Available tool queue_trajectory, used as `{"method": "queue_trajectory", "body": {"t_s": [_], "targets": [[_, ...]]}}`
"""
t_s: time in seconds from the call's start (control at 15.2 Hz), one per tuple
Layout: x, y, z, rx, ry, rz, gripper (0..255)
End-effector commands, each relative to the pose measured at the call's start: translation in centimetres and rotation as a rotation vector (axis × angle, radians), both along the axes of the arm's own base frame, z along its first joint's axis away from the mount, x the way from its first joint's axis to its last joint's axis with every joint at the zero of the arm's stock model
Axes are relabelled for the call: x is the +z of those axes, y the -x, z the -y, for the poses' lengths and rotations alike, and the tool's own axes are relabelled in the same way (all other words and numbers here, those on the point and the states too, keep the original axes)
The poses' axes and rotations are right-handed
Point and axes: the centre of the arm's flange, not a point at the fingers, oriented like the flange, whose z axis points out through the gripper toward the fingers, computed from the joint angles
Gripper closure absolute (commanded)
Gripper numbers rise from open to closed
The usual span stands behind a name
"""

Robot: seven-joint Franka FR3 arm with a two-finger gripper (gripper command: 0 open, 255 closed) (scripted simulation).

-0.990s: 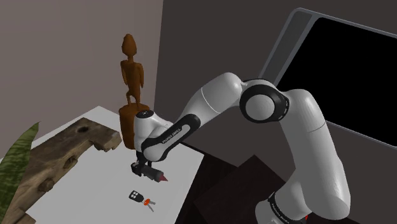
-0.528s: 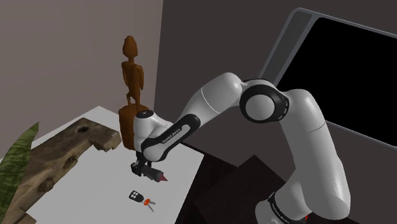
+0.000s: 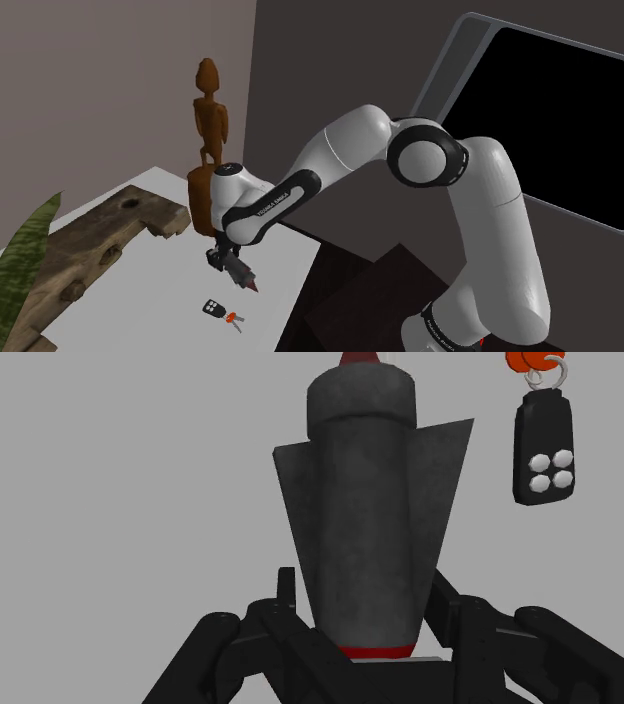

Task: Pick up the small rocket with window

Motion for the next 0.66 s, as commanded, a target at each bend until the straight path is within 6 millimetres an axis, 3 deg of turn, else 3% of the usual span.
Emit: {"method": "queue_trajectory", "body": {"t_s": [0.0, 0.46, 0.59], "targets": [[1.1, 0.0, -0.1, 0.0, -0.001, 0.001, 255], [4.8, 0.0, -0.1, 0.0, -0.001, 0.001, 255], [4.9, 0.0, -0.1, 0.0, -0.001, 0.001, 255]]}}
